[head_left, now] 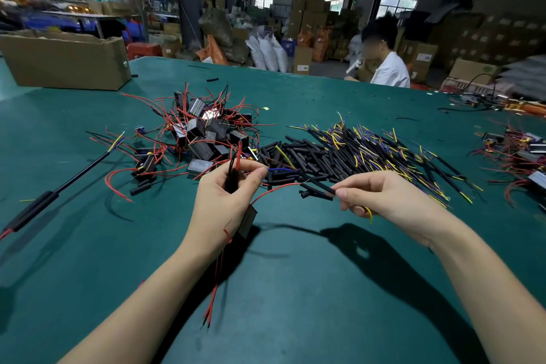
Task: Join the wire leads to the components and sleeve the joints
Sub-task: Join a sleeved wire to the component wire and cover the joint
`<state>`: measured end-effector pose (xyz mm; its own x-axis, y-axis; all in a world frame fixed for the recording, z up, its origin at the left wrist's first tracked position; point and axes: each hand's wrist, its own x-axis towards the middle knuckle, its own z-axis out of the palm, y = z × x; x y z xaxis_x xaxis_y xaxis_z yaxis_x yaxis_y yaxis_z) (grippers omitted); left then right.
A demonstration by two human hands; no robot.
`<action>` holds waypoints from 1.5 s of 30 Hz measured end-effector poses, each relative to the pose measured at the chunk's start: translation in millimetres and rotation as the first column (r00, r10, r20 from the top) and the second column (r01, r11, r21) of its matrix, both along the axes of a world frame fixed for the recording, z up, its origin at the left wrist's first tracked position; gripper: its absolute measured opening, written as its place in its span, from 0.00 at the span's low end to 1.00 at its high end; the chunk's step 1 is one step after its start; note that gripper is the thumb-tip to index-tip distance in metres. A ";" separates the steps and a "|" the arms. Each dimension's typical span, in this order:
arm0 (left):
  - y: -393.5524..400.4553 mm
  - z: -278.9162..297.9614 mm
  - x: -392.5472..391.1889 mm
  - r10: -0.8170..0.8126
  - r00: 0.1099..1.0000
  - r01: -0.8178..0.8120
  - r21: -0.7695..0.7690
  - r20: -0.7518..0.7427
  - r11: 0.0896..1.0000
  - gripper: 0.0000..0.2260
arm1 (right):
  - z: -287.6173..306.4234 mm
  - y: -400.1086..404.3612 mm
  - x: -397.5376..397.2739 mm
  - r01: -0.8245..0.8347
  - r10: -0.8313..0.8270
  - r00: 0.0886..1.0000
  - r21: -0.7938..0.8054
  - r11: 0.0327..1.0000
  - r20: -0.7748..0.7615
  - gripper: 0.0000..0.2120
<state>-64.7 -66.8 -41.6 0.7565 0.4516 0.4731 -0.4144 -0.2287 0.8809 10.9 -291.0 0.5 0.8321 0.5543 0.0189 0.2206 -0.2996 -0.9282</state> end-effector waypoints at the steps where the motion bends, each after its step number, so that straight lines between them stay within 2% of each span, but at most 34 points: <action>1: 0.0 0.2 -0.2 -0.004 1.000 0.004 -0.003 -0.002 1.000 0.04 | 0.0 0.0 0.3 0.009 -0.009 1.000 0.012 1.000 0.003 0.05; 5: 0.0 1.0 0.7 -0.019 1.000 0.019 -0.016 -0.008 1.000 0.04 | -1.3 0.4 0.4 0.008 -0.008 1.000 0.035 0.999 -0.011 0.06; 7: -0.4 1.6 1.1 -0.020 1.000 0.020 -0.011 -0.012 1.000 0.05 | -2.5 1.7 0.3 -0.005 0.009 0.998 0.050 0.999 -0.066 0.07; 10: -0.6 2.7 0.5 -0.024 1.000 0.024 0.013 -0.015 1.000 0.05 | -3.7 5.1 -0.9 -0.011 0.046 0.978 0.168 0.986 -0.205 0.08; 14: -0.5 3.0 0.0 -0.021 0.999 0.022 0.031 -0.032 0.999 0.06 | -3.3 10.6 -3.4 0.009 0.069 0.958 0.269 0.963 -0.280 0.07; 22: -1.2 3.9 -0.6 -0.029 0.998 0.032 0.050 -0.052 0.998 0.05 | -2.6 11.3 -1.0 0.080 0.065 0.937 0.393 0.916 -0.343 0.01; 30: -14.3 -0.7 -11.7 -0.165 0.978 0.195 0.290 -0.126 0.937 0.01 | -2.6 15.9 -4.1 0.064 0.132 0.910 0.448 0.892 -0.393 0.03; 36: -13.3 1.4 -13.1 -0.194 0.973 0.224 0.297 -0.128 0.928 0.04 | -3.5 26.6 -12.3 0.069 0.143 0.921 0.512 0.857 -0.363 0.06; 40: -12.3 -0.8 -11.5 -0.147 0.980 0.182 0.294 -0.135 0.938 0.05 | -3.2 28.3 -16.4 0.070 0.101 0.938 0.464 0.883 -0.333 0.04; 43: -12.2 -0.5 -10.6 -0.125 0.985 0.155 0.289 -0.122 0.945 0.06 | -0.5 26.9 -18.6 0.099 -0.033 0.969 0.260 0.961 -0.245 0.08; 45: -13.2 -0.1 -10.1 -0.127 0.984 0.158 0.284 -0.126 0.946 0.06 | 0.0 27.5 -19.6 0.160 -0.145 0.981 0.112 0.981 -0.128 0.11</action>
<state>-74.8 -80.1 -41.7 0.8551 0.1894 0.4827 -0.3707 -0.4276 0.8245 -8.7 -263.5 0.4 0.9069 0.4205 -0.0253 0.0676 -0.2045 -0.9765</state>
